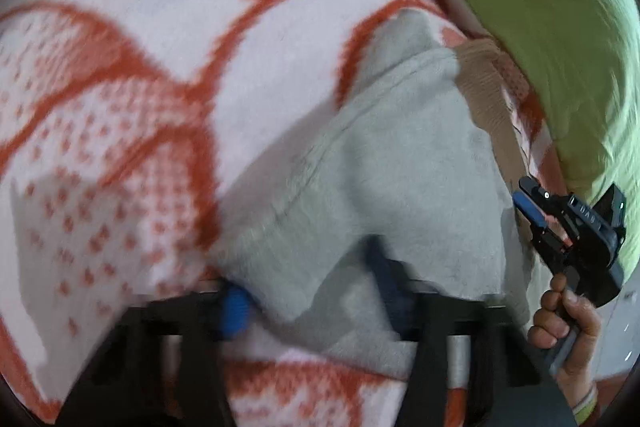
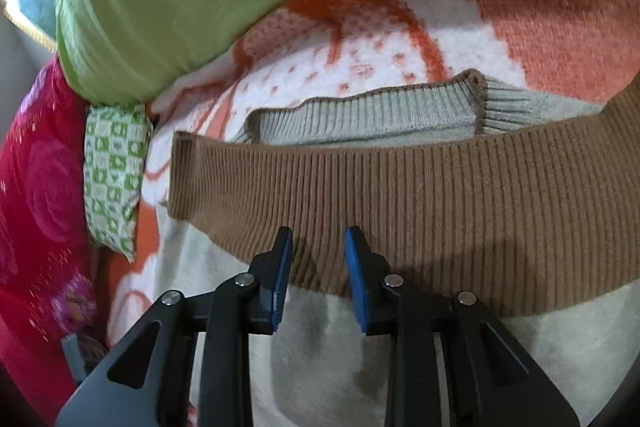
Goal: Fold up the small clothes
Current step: 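Grasp the sweater side edge with both grippers and fold it across the body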
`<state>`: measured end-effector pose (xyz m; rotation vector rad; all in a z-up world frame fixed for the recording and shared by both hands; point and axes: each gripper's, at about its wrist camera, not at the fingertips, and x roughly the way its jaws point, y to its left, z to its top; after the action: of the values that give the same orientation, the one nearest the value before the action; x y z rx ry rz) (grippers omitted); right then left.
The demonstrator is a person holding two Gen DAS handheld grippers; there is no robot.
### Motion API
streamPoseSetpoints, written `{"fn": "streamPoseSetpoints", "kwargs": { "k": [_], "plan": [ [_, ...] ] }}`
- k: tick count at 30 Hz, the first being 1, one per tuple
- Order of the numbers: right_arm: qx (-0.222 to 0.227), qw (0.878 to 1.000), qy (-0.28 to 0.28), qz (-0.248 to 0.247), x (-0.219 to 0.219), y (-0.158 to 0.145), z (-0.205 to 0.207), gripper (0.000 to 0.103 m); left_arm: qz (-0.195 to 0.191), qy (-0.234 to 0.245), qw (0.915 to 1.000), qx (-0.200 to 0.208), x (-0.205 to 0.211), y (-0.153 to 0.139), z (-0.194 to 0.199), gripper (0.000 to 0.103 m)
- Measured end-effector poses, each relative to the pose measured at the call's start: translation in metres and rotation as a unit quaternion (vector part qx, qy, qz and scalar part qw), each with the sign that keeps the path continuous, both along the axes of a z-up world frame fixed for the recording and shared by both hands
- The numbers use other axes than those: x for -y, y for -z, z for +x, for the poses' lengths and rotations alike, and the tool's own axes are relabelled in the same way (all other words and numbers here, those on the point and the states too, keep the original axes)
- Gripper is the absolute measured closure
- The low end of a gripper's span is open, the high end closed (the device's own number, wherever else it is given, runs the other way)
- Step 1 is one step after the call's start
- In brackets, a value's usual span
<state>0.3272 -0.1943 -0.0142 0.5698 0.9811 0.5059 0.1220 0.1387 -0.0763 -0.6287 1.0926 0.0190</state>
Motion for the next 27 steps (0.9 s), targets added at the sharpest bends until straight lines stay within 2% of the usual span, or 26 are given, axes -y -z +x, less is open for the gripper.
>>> {"fn": "streamPoseSetpoints", "kwargs": {
  "k": [1, 4, 7, 10, 12, 13, 15, 16, 17, 18, 20, 21, 24, 27],
  "plan": [
    [0.002, 1.0, -0.003, 0.008, 0.002, -0.001, -0.003, 0.074, -0.001, 0.01, 0.9999, 0.003, 0.003, -0.002, 0.004, 0.085],
    [0.004, 1.0, -0.006, 0.018, 0.007, -0.005, -0.012, 0.074, 0.031, 0.037, 0.9982, 0.035, 0.018, -0.024, 0.006, 0.089],
    [0.003, 0.999, -0.001, 0.04, 0.025, -0.008, -0.019, 0.074, 0.055, 0.093, 0.9897, 0.093, 0.051, -0.059, 0.006, 0.09],
    [0.003, 0.999, 0.011, 0.039, 0.047, -0.013, -0.024, 0.071, 0.045, 0.169, 0.9739, 0.145, 0.098, -0.09, 0.007, 0.091],
    [0.003, 0.999, 0.011, 0.043, 0.059, -0.015, -0.025, 0.065, 0.033, 0.214, 0.9625, 0.164, 0.129, -0.096, 0.005, 0.092],
    [0.002, 0.999, 0.007, 0.05, 0.064, -0.017, -0.025, 0.063, 0.03, 0.236, 0.9569, 0.167, 0.146, -0.097, 0.005, 0.092],
    [0.001, 0.998, -0.003, 0.07, 0.073, -0.02, -0.025, 0.052, 0.033, 0.295, 0.9405, 0.166, 0.191, -0.088, 0.008, 0.092],
    [0.002, 0.996, -0.009, 0.091, 0.078, -0.02, -0.025, 0.048, 0.036, 0.31, 0.9361, 0.162, 0.204, -0.082, 0.009, 0.092],
    [0.001, 0.992, -0.015, 0.124, 0.084, -0.018, -0.025, 0.037, 0.037, 0.329, 0.9317, 0.15, 0.22, -0.071, 0.012, 0.092],
    [-0.005, 0.988, -0.017, 0.157, 0.09, -0.015, -0.023, 0.028, 0.037, 0.339, 0.9297, 0.138, 0.23, -0.061, 0.015, 0.092],
    [-0.017, 0.98, -0.022, 0.198, 0.096, -0.006, -0.021, 0.02, 0.041, 0.349, 0.9289, 0.116, 0.242, -0.046, 0.02, 0.092],
    [-0.027, 0.978, -0.03, 0.207, 0.095, 0.0, -0.017, 0.02, 0.038, 0.349, 0.9296, 0.112, 0.242, -0.043, 0.021, 0.092],
    [-0.05, 0.98, -0.053, 0.184, 0.085, 0.015, -0.007, 0.019, 0.023, 0.347, 0.931, 0.11, 0.237, -0.044, 0.024, 0.092],
    [-0.044, 0.978, -0.078, 0.191, 0.069, 0.017, 0.002, 0.021, 0.021, 0.351, 0.9301, 0.106, 0.232, -0.046, 0.026, 0.092]
  ]
}}
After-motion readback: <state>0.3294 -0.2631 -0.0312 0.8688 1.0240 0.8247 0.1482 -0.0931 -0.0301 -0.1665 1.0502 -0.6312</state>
